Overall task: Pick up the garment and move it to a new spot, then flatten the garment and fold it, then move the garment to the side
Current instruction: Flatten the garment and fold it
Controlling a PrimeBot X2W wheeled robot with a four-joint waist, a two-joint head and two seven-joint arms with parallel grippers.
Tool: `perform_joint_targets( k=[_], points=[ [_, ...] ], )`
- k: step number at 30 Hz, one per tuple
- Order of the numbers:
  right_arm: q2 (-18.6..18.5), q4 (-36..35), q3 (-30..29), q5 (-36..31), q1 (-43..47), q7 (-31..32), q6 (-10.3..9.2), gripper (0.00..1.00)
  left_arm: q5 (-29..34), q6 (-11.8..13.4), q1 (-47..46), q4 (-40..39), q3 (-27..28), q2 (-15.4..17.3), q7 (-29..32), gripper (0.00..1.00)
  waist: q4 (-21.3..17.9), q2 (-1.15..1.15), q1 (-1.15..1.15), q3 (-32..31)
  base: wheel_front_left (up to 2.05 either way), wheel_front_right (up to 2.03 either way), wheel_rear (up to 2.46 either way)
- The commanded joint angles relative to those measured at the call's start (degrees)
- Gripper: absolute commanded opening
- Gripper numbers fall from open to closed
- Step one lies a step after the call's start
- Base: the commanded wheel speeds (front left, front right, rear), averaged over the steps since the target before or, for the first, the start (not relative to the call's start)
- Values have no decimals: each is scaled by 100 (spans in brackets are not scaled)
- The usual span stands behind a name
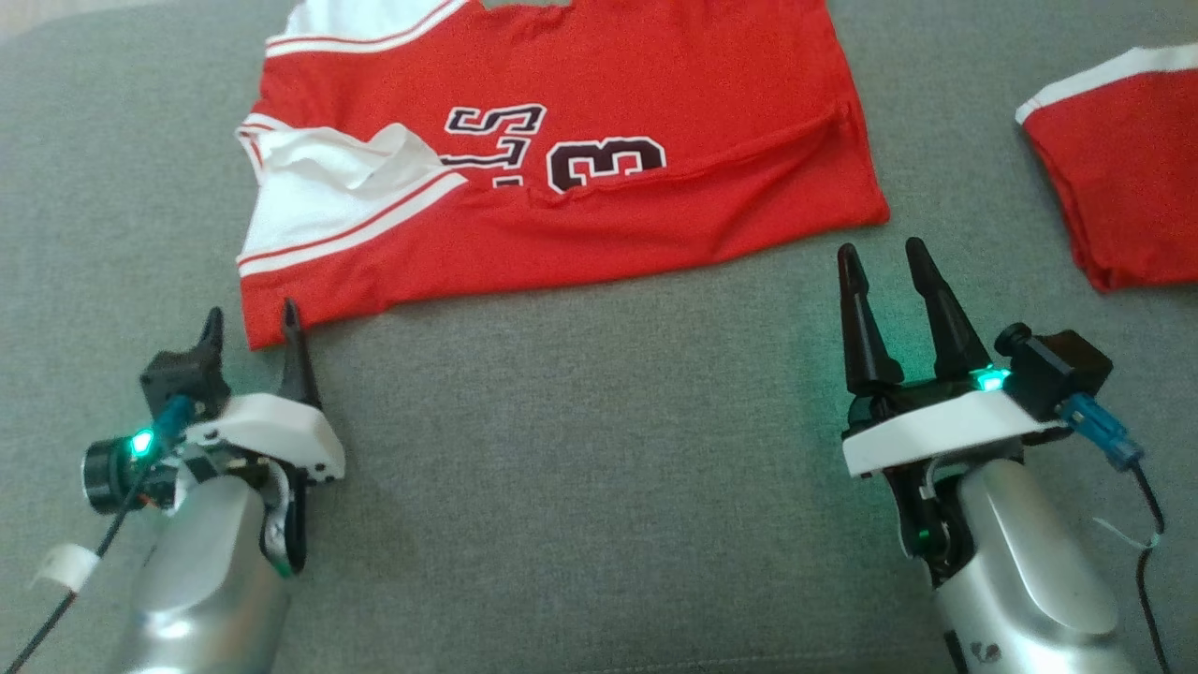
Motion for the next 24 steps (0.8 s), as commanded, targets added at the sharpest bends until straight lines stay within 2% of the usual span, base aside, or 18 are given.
perform_joint_targets(
  k=[1,10,13,14,15,16,20,24],
  points=[
    [74,-221,169,7,-201,-62,21,100,-92,-23,-311,75,257,242,-1,100,-57,0,-1,123,0,0,0],
    [74,-237,222,40,-251,-62,21,100,-227,-208,-838,984,277,386,241,100,-141,0,-1,294,0,0,0],
    [74,-245,259,66,-257,-62,21,100,-279,-320,-931,1293,231,379,515,100,-162,0,-1,305,0,0,0],
    [74,-249,273,78,-261,-62,21,100,-293,-365,-955,1380,213,381,608,93,-171,0,-1,303,0,0,0],
    [74,-257,277,93,-266,-62,21,100,-301,-399,-980,1447,197,386,665,41,-179,0,-1,298,0,0,0],
    [74,-263,274,106,-270,-62,21,100,-306,-438,-1002,1500,179,393,695,0,-183,0,-1,290,0,0,0],
    [74,-241,236,110,-266,-62,21,100,-329,-496,-1049,1556,168,382,572,0,-173,0,-1,237,0,0,0],
    [74,-44,170,-31,-277,-56,21,100,-327,-482,-1115,1435,171,328,101,0,-112,0,-1,130,0,0,0]
  ],
)
